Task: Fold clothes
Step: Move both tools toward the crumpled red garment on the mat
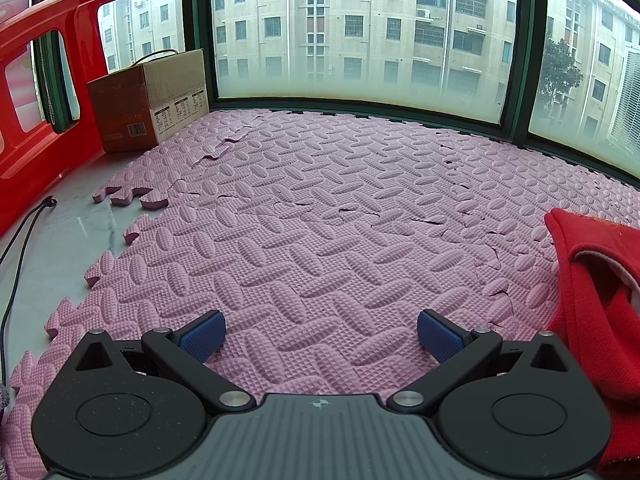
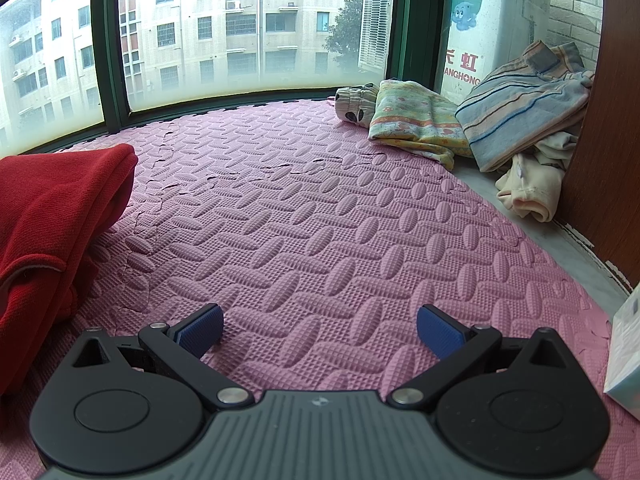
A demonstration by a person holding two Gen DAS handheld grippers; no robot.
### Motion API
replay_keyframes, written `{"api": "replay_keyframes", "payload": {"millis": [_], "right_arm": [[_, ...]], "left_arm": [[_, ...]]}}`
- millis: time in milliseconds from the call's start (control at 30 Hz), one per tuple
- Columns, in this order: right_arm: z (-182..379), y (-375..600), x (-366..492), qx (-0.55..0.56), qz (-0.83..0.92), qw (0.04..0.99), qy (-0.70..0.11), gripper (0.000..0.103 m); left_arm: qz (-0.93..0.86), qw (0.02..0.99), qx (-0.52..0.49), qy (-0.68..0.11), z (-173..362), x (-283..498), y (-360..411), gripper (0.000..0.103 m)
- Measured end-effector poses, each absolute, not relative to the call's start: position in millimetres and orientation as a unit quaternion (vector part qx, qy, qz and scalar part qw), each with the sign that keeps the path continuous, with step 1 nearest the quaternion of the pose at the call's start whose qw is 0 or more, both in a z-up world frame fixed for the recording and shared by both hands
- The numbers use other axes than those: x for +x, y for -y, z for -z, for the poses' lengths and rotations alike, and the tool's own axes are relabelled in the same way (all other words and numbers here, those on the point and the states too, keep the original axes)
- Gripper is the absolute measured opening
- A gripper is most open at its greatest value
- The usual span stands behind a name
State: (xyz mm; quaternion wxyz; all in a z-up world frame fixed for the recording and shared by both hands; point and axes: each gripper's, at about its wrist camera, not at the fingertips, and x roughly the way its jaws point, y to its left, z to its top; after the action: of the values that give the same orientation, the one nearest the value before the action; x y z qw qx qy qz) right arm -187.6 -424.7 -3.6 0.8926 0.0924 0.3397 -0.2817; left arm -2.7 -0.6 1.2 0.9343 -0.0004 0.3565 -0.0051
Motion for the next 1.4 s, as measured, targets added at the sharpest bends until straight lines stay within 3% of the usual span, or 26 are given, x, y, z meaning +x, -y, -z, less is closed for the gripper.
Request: {"api": "replay_keyframes", "payload": {"millis": [1400], "right_arm": [[-42.3, 309.3, -275.7, 0.050, 0.156, 0.938, -0.305, 0.103]], "left_arm": [[0.114, 0.932, 0.012, -0.343, -59.4, -159.1, 45.2, 0.103]]}}
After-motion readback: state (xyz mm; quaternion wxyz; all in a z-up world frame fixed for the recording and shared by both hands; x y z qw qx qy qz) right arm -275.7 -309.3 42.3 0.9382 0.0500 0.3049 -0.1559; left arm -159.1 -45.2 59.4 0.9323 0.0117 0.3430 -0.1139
